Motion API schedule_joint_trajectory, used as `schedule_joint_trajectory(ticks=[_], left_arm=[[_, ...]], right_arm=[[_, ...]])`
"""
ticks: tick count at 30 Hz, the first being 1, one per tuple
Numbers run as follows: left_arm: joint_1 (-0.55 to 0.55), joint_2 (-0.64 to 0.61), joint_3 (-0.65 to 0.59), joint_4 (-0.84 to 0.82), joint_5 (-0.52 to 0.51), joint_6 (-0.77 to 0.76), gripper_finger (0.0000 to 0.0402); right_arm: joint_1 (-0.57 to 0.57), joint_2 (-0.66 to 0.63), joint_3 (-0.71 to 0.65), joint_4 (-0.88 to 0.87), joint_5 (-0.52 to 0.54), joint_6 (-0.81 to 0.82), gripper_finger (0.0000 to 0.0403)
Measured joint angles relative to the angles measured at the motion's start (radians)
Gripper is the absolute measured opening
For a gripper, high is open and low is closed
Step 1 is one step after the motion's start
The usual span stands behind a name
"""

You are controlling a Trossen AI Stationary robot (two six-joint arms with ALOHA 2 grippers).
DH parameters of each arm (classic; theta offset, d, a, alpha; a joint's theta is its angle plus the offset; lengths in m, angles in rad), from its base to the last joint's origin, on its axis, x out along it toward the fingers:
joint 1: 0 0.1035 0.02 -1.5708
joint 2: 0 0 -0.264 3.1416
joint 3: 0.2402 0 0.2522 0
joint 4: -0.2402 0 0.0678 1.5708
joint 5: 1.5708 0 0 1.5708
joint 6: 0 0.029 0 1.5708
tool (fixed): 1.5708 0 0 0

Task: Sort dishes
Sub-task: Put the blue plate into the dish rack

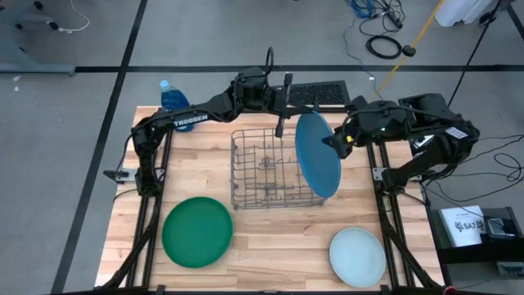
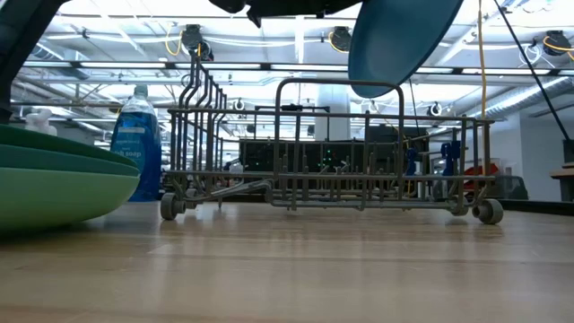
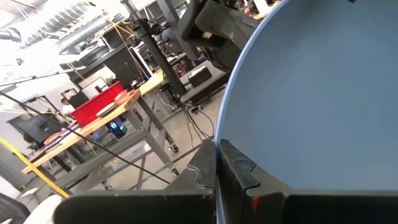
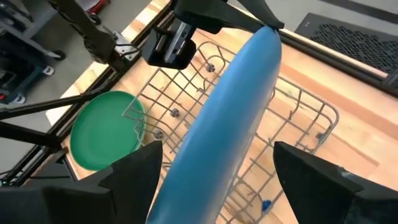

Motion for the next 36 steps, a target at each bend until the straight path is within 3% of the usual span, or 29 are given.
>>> schedule_joint_trajectory(ticks=[4,7,15,17,25,36], left_arm=[[-0.004,0.0,0.0,-0.002,0.0,0.0,0.0],[-0.005,0.0,0.0,-0.003,0.0,0.0,0.0],[-0.004,-0.011,0.003,0.013,0.02,-0.004,0.0],[-0.004,-0.013,0.003,0.011,0.029,-0.005,0.0],[-0.005,-0.012,0.001,0.032,0.013,-0.007,0.0016],[-0.006,-0.099,-0.002,-0.06,-0.073,-0.007,0.0141]], right_arm=[[0.0,0.02,0.001,-0.005,-0.003,0.011,0.0291],[0.004,0.037,0.001,-0.005,-0.004,0.018,0.0255],[0.008,0.053,-0.001,-0.052,0.018,0.052,0.005],[0.008,0.049,-0.001,-0.07,0.042,0.059,0.0018],[0.008,0.038,-0.002,-0.102,0.049,0.071,0.0011],[0.011,0.038,0.002,-0.069,0.045,0.043,0.0007]])
